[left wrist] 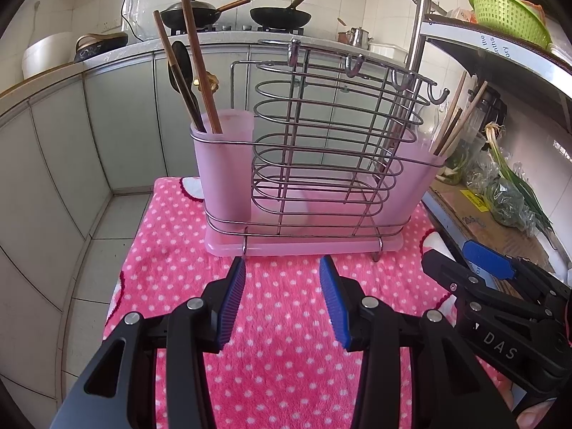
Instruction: Organize utensils
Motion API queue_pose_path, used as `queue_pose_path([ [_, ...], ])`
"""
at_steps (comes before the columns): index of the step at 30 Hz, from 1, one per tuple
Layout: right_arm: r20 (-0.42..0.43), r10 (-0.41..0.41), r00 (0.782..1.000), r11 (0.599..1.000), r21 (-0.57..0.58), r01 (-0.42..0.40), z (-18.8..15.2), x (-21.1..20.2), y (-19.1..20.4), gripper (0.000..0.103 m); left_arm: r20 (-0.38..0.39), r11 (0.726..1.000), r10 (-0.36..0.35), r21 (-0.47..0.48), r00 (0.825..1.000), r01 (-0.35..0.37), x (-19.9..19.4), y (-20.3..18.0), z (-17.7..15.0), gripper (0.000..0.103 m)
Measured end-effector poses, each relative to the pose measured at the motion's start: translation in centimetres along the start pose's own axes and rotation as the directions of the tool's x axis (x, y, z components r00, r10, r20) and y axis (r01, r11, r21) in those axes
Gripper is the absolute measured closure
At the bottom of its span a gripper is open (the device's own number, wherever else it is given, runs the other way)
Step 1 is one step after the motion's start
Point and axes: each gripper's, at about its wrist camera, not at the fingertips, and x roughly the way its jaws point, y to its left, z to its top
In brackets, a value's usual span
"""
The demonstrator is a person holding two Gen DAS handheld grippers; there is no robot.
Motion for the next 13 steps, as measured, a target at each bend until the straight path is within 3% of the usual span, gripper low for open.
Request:
queue_pose_path([
  [13, -0.021, -0.009, 1.0, 1.0, 0.003, 0.009, -0.4, 0.8, -0.4, 0.04, -0.032, 1.0, -0.001, -0.028, 0.999, 0.0, 1.1, 1.1, -0.1, 0.061],
])
